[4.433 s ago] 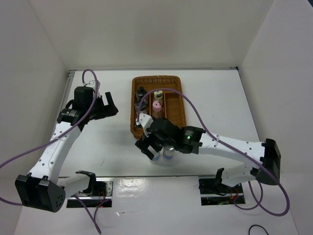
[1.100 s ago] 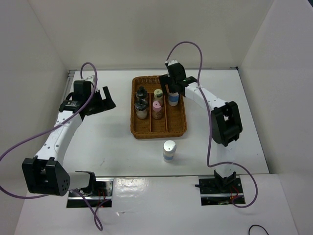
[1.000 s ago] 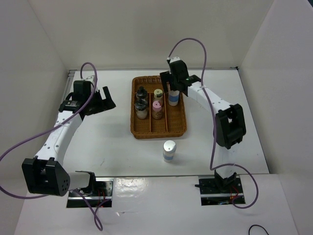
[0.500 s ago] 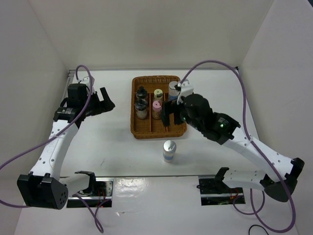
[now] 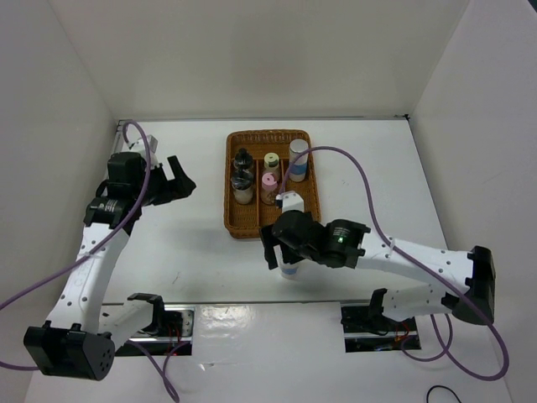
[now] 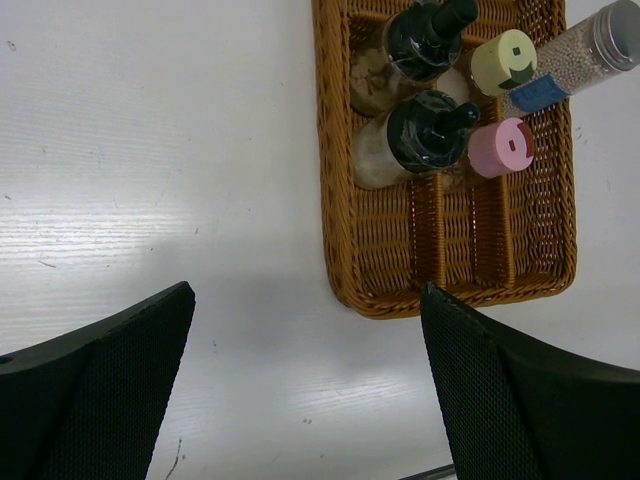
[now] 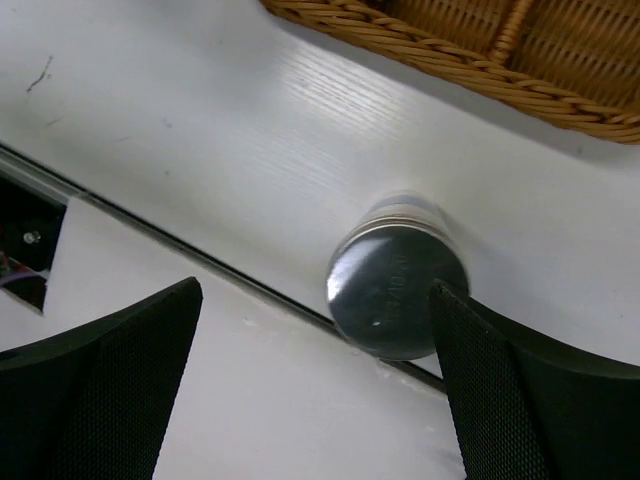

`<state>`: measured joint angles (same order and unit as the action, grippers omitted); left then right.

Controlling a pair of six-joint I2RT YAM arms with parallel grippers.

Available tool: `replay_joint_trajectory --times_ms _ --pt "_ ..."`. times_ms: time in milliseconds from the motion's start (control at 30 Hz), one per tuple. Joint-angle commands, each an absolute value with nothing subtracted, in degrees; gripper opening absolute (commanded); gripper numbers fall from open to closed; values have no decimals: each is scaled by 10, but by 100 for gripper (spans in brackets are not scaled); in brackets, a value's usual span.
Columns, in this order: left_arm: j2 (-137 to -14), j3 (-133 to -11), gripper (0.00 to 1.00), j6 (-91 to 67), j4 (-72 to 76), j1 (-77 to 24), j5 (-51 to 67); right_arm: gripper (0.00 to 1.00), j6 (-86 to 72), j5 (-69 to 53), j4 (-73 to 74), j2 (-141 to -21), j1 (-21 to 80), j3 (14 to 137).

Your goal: Organize the condiment bottles

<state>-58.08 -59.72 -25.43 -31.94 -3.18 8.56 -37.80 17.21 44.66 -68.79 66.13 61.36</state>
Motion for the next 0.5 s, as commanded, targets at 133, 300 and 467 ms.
replay_joint_trajectory --times_ms 133,300,467 --pt "-563 -584 99 -246 -318 -29 100 98 -468 242 512 -760 695 612" --pt "-558 -584 99 -241 -323 -29 100 98 -487 266 523 -752 695 648" --pt "-569 -584 99 -241 -323 -29 100 98 -496 288 540 -730 695 670"
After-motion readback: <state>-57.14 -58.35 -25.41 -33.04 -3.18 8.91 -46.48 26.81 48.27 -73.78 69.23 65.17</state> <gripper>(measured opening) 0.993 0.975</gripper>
